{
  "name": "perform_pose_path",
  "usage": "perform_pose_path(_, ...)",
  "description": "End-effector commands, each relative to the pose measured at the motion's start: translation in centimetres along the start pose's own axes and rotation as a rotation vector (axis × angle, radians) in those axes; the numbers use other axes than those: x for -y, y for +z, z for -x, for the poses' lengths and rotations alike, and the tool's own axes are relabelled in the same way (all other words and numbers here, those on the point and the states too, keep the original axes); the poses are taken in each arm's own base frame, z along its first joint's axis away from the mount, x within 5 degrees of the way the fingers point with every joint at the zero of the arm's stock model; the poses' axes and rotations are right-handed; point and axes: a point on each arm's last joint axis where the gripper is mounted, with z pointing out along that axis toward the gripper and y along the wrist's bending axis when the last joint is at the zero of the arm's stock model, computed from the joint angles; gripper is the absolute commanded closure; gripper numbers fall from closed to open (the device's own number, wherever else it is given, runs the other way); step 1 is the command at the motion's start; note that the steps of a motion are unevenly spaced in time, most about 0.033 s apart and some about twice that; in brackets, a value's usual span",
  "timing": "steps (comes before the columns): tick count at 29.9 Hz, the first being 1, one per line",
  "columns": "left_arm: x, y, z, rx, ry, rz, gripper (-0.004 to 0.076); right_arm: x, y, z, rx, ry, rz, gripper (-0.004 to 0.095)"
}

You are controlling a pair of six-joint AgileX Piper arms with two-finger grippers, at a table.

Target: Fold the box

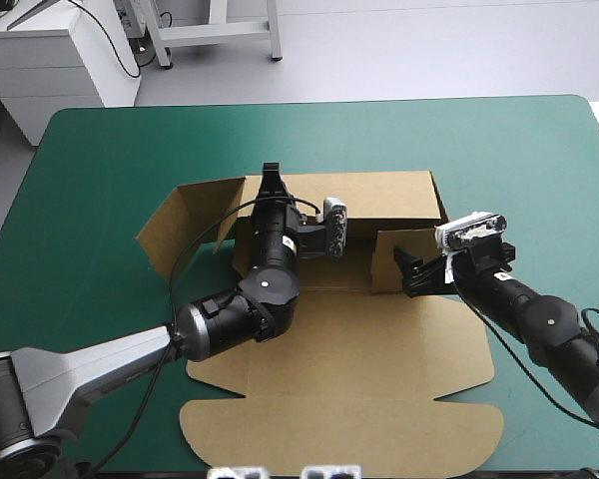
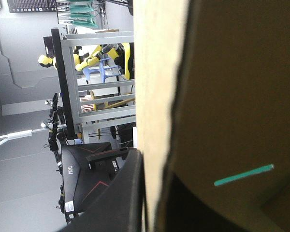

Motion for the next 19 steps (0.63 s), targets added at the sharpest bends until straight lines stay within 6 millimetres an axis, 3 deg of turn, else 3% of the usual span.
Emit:
perform_pose_path(1,-2.5,-1.3,-0.6,0.012,-0.038,0.087,0.0732,1.1,-0.4,1.5,0.089,0.025,-0.122,0.003)
perform_pose_path(13,-2.5,-1.3,-0.6,0.014,-0.038,0.086,0.0732,1.0,2.7,-0.5,-0.055,-0.048,-0.089,0.0072)
perform_pose_path(19,-2.5,-1.3,-0.4,0.029,-0.038,0.083,0.0732,1.2,3.9,-0.4,-0.078,-0.09,-0.094,0.0072)
